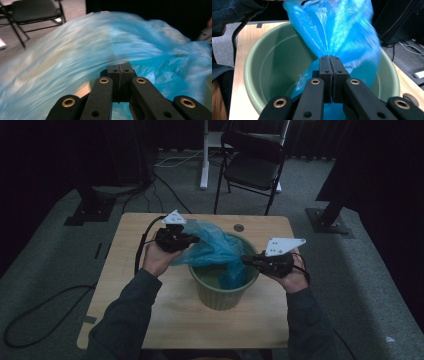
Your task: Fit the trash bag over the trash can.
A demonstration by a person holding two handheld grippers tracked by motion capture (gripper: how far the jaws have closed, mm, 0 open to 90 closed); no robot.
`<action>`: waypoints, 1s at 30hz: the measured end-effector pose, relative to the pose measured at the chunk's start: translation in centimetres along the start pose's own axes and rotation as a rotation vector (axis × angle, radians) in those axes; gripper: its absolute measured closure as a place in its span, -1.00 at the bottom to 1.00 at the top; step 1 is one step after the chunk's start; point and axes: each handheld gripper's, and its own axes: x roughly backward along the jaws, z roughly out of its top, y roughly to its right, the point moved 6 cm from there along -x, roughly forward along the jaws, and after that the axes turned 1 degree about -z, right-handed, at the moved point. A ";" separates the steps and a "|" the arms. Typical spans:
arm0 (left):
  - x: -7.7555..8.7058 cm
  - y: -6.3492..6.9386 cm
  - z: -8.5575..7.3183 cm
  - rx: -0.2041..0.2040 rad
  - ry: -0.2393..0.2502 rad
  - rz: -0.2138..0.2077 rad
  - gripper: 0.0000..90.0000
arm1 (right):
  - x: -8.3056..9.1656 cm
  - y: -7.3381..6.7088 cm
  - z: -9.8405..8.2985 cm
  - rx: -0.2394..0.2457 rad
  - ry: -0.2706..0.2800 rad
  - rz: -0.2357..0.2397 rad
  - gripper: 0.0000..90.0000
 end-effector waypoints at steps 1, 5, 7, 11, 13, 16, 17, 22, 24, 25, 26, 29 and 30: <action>0.2 -0.3 0.0 0.008 0.004 0.009 1.00 | 0.1 0.0 -0.1 -0.003 -0.004 -0.001 0.98; 0.4 -0.7 -0.1 0.022 0.015 0.024 1.00 | 0.6 0.2 -0.5 -0.008 -0.013 -0.007 0.96; 0.4 -0.4 0.0 0.010 0.014 0.025 1.00 | 0.8 0.3 -0.4 -0.015 -0.003 -0.002 0.79; 0.2 0.1 0.3 -0.010 0.015 0.026 1.00 | 1.0 0.1 0.7 -0.021 0.032 0.002 0.46; 0.1 0.4 0.4 -0.021 0.013 0.034 1.00 | 0.9 0.0 1.4 -0.022 0.045 0.005 0.40; -0.1 0.7 0.6 -0.034 0.009 0.033 1.00 | 0.6 0.0 2.3 -0.020 0.048 0.004 0.34; -0.1 0.8 0.6 -0.037 0.007 0.030 1.00 | 0.4 0.0 2.6 -0.018 0.048 0.004 0.33; -0.6 1.5 0.8 -0.056 0.003 0.022 1.00 | -0.5 0.2 3.9 -0.026 0.051 -0.006 0.29; -0.7 1.6 0.8 -0.059 0.002 0.020 1.00 | -1.0 0.3 4.3 -0.027 0.045 -0.006 0.27; -0.7 1.6 0.8 -0.059 0.003 0.021 1.00 | -1.2 0.4 4.5 -0.027 0.045 -0.004 0.26; -0.7 1.6 0.8 -0.058 0.004 0.020 1.00 | -1.5 0.4 4.7 -0.032 0.041 -0.002 0.24; -0.8 1.7 0.9 -0.058 0.004 0.019 1.00 | -2.3 0.3 5.4 -0.040 0.034 0.001 0.17; -0.8 1.8 0.9 -0.060 0.003 0.017 1.00 | -2.6 0.3 5.6 -0.035 0.031 -0.002 0.13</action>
